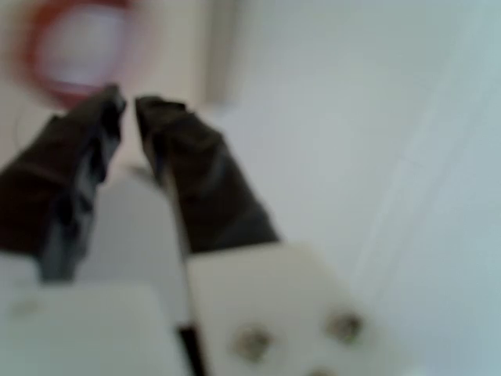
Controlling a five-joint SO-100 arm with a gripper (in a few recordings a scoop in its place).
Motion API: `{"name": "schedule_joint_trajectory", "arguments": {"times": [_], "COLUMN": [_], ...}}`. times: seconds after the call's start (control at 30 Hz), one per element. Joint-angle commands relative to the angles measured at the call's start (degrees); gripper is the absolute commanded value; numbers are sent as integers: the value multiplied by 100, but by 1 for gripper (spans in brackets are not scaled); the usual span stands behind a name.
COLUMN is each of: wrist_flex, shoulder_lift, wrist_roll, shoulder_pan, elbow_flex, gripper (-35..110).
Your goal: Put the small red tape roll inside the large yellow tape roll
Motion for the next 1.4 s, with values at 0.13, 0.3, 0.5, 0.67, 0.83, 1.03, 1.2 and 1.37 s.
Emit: {"name": "schedule_joint_trajectory", "arguments": {"times": [0.13, 0.3, 0.5, 0.67, 0.83, 1.03, 1.2, 1.37], "wrist_flex": [-1345, -1793, -2268, -2408, -2681, -2909, -2540, -940], "shoulder_lift": [202, -264, -659, -1081, -1846, -2452, -2452, -2109], "wrist_roll": [272, 264, 255, 246, 202, 202, 202, -88], "shoulder_pan": [132, 308, 580, 729, 738, 571, 519, 431], "elbow_flex": [-677, -686, -686, -721, -817, -879, -879, -958], "gripper": [0, 0, 0, 0, 0, 0, 0, 0]}}
